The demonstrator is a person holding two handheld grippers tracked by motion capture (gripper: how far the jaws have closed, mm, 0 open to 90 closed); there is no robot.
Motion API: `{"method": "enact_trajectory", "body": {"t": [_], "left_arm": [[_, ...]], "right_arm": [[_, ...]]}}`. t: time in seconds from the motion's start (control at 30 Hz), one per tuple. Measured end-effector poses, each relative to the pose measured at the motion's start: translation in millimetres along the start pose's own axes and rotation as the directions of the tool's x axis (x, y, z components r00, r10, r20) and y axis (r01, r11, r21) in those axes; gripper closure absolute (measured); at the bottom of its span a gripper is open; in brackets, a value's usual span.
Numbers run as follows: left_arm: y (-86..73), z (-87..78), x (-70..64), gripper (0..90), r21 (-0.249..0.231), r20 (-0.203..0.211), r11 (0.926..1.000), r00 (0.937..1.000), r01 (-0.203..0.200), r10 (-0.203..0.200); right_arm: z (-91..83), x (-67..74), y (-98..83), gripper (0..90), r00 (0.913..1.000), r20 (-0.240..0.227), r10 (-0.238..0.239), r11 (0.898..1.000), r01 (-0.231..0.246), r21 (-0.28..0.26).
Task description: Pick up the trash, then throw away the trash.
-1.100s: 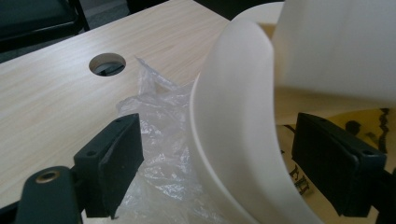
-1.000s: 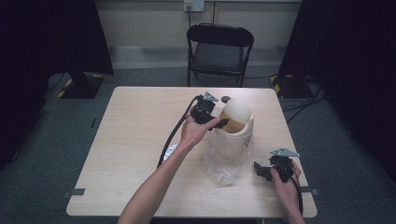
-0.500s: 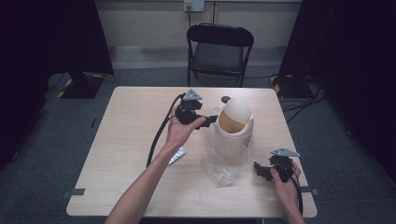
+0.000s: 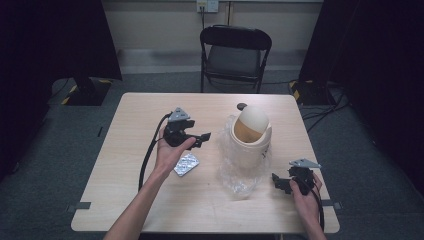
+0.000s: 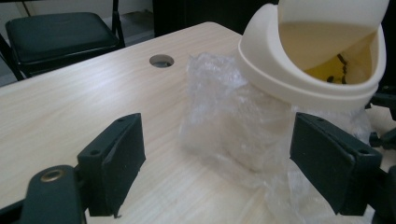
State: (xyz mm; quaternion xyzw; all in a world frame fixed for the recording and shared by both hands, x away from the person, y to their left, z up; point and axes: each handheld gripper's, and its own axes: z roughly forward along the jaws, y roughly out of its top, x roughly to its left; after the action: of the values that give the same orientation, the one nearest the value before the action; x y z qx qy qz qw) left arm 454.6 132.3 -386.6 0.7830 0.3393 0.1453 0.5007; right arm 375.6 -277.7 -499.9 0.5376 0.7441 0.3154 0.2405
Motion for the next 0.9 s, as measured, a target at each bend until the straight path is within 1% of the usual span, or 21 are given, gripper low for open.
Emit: {"method": "enact_trajectory", "body": {"t": [0.07,0.13,0.17,0.2,0.23,0.27,0.33,0.4,0.43,0.5,0.53,0.57,0.6,0.7,0.73,0.8,0.83,0.87,0.9], "left_arm": [[-8.9,-7.2,2.0,17.5,0.012,-0.016,0.9999,0.9998,-0.009,0.009],[-16.9,-13.7,3.0,17.5,0.033,-0.06,0.9987,0.9974,-0.038,0.04],[-21.1,-16.6,4.2,17.4,0.034,-0.059,0.9986,0.9973,-0.041,0.043],[-25.0,-19.3,5.8,17.4,0.036,-0.045,0.9991,0.9986,-0.024,0.026],[-29.1,-22.1,7.1,17.4,0.043,-0.046,0.9989,0.9987,-0.02,0.022],[-33.8,-25.4,9.1,17.4,0.055,-0.059,0.9981,0.9978,-0.028,0.032],[-40.7,-29.7,11.6,16.9,0.071,-0.061,0.9971,0.9977,-0.025,0.03],[-48.4,-34.0,14.1,16.4,0.066,-0.059,0.9978,0.9982,-0.006,0.01],[-51.4,-35.0,15.1,16.5,0.068,-0.059,0.9977,0.9983,-0.004,0.008],[-61.3,-36.1,16.6,16.5,0.082,-0.06,0.9966,0.9982,0.007,-0.002],[-64.2,-36.3,17.7,16.5,0.099,-0.061,0.9951,0.9981,-0.002,0.008],[-68.2,-36.3,18.9,16.5,0.11,-0.058,0.9939,0.9982,-0.003,0.009],[-72.6,-37.0,19.9,16.5,0.126,-0.058,0.992,0.9983,0.009,-0.001],[-83.9,-38.4,21.4,16.6,0.127,-0.057,0.9912,0.9979,0.038,-0.031],[-87.5,-37.8,21.6,16.8,0.147,-0.05,0.9885,0.9984,0.034,-0.027],[-95.8,-36.1,20.7,16.8,0.168,-0.047,0.9855,0.9988,0.022,-0.015],[-100.7,-34.4,21.2,16.8,0.189,-0.046,0.9817,0.9989,0.021,-0.012],[-103.3,-32.8,21.4,16.7,0.201,-0.043,0.9792,0.999,0.023,-0.015],[-108.2,-30.9,21.8,16.5,0.204,-0.047,0.9788,0.9988,0.021,-0.011]], "right_arm": [[0.0,0.0,0.0,9.0,1.0,0.0,0.0,1.0,0.0,0.0],[0.0,0.0,0.0,9.0,1.0,0.0,-0.001,1.0,0.001,-0.001],[0.0,0.0,0.0,9.0,1.0,0.0,-0.001,1.0,0.001,-0.001],[0.0,0.0,0.0,9.0,1.0,0.0,0.0,1.0,0.0,0.0],[0.0,-0.1,0.0,9.0,1.0,0.0,-0.001,1.0,0.001,0.0],[0.0,0.0,0.0,9.0,1.0,0.0,-0.001,1.0,0.001,0.0],[0.0,0.0,0.0,9.0,1.0,0.0,-0.001,1.0,0.001,0.0],[0.0,0.0,0.0,8.9,1.0,0.0,0.0,1.0,0.0,0.0],[0.3,0.0,0.1,8.8,1.0,0.001,0.0,1.0,0.0,-0.002],[0.4,-0.2,0.2,8.8,1.0,-0.001,-0.001,1.0,0.001,-0.002],[0.4,-0.3,0.2,8.8,1.0,0.0,-0.002,1.0,0.002,-0.002],[0.4,-0.2,0.2,8.8,1.0,-0.001,-0.001,1.0,0.001,-0.002],[0.4,-0.2,0.2,8.8,1.0,0.0,-0.001,1.0,0.001,-0.002],[0.4,-0.2,0.1,8.8,1.0,0.0,-0.002,1.0,0.002,-0.002],[0.4,-0.2,0.1,8.8,1.0,0.0,-0.001,1.0,0.001,-0.002],[0.4,-0.2,0.1,8.8,1.0,0.0,-0.002,1.0,0.002,-0.002],[0.4,-0.2,0.2,8.8,1.0,0.0,-0.002,1.0,0.002,-0.002],[0.4,-0.2,0.1,8.8,1.0,0.0,-0.002,1.0,0.002,-0.002],[0.4,-0.2,0.2,8.8,1.0,0.0,-0.002,1.0,0.002,-0.002]]}}
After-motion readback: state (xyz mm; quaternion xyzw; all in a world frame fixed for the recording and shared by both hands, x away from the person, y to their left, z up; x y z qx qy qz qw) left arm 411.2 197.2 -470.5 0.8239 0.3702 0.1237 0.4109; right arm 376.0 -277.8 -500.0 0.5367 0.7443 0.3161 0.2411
